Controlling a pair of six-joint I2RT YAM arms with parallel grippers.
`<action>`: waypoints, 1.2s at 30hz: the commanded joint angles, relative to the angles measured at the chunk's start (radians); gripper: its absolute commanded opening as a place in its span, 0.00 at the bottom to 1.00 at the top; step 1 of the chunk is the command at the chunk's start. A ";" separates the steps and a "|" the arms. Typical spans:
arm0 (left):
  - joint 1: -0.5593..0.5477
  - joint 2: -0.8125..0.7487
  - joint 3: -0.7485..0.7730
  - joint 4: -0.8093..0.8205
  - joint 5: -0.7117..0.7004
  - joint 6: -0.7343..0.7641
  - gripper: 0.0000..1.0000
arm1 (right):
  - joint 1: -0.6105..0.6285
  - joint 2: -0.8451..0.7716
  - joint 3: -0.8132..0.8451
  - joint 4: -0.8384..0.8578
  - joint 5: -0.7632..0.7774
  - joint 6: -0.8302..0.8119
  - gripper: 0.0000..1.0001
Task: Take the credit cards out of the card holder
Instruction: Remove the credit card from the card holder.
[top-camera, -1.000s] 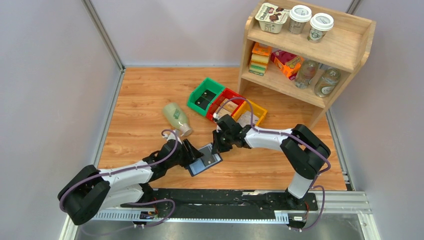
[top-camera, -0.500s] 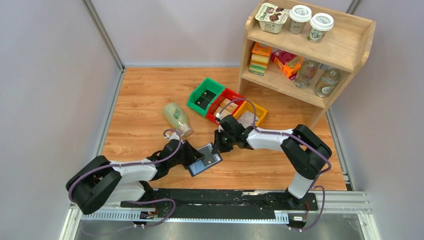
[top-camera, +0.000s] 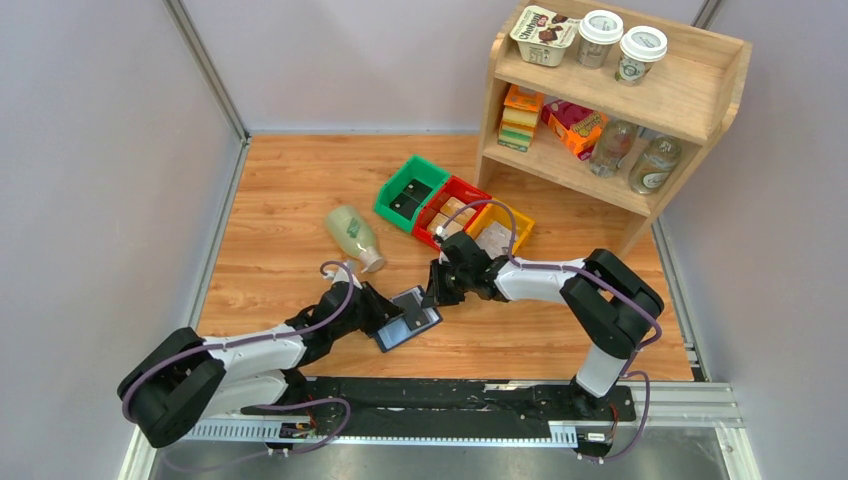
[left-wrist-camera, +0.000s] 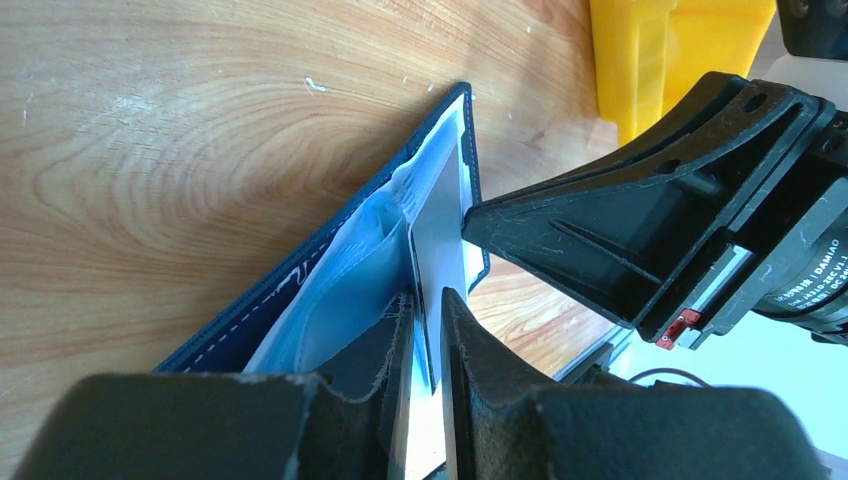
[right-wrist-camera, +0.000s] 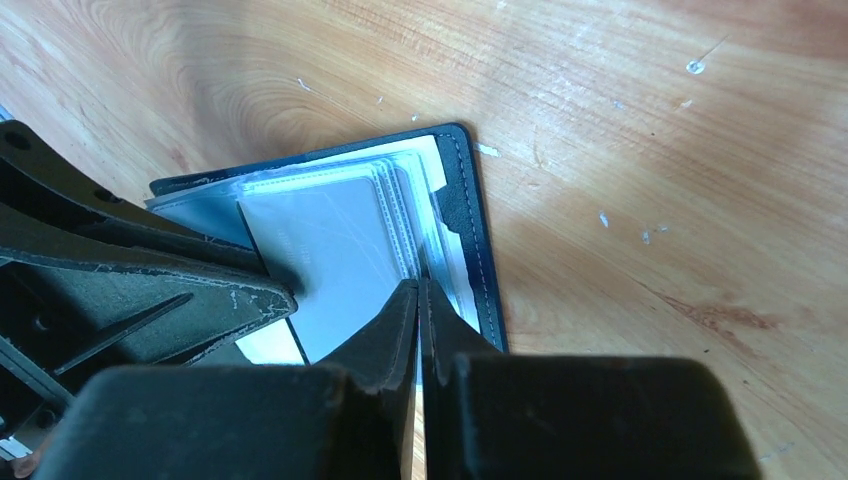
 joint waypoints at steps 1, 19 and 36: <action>-0.006 -0.058 0.024 0.133 0.024 -0.046 0.21 | 0.025 0.061 -0.047 -0.069 0.012 0.008 0.05; -0.007 -0.110 0.040 0.044 0.013 -0.034 0.13 | 0.025 0.066 -0.047 -0.043 -0.002 0.037 0.05; 0.010 0.067 0.063 0.067 0.070 0.050 0.00 | 0.010 -0.106 -0.121 0.008 0.067 0.037 0.06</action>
